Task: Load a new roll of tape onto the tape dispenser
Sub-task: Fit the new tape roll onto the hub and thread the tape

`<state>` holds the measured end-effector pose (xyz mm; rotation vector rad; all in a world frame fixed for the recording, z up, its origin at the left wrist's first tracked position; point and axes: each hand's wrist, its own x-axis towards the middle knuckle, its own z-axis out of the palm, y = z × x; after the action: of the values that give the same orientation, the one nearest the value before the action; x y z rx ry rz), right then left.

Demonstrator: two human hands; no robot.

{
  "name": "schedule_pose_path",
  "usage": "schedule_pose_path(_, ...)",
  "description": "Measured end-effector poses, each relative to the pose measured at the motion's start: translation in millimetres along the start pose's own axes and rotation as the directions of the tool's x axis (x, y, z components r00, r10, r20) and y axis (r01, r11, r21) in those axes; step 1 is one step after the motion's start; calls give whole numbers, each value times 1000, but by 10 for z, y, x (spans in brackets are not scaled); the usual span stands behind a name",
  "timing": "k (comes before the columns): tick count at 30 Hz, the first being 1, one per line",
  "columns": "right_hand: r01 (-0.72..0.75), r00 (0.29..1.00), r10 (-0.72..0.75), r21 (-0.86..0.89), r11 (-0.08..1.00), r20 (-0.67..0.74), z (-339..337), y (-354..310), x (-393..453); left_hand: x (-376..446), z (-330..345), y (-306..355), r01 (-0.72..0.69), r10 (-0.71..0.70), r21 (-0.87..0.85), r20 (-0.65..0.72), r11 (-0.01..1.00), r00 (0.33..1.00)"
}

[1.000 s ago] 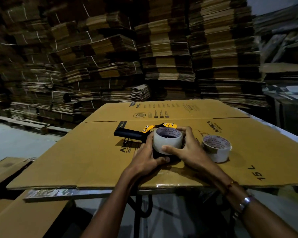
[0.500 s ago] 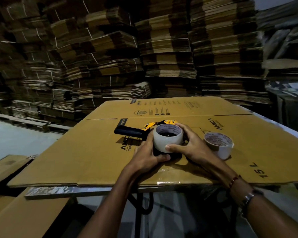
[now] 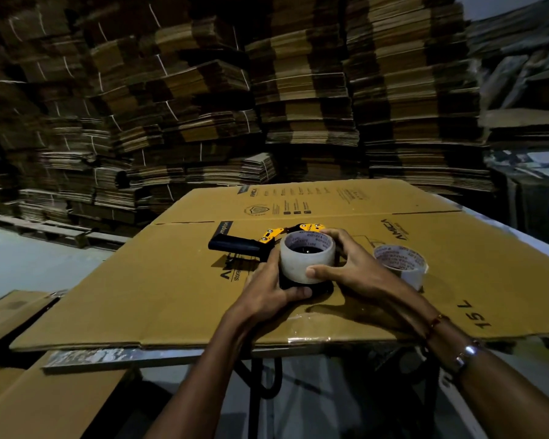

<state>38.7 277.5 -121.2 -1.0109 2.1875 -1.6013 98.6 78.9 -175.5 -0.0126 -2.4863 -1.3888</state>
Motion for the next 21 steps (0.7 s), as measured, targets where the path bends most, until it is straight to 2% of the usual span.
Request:
schedule_pose_path(2, -7, 998, 5, 25, 1000, 62, -37, 2, 26, 7, -3, -7, -7, 7, -5, 9, 1000, 1000)
schedule_pose_path(5, 1, 998, -1, 0, 1000, 65, 13, 50, 77, 2, -2, 1, -3, 3, 7, 4, 1000, 1000)
schedule_pose_path(11, 71, 996, -75, -77, 994, -47, 143, 98, 51, -14, -12, 22, 3, -3, 2, -12, 1000, 1000)
schedule_pose_path(21, 57, 969, -96, -170, 984, -230, 318, 96, 8, -25, -58, 35, 21, -20, -46, 22, 999, 1000)
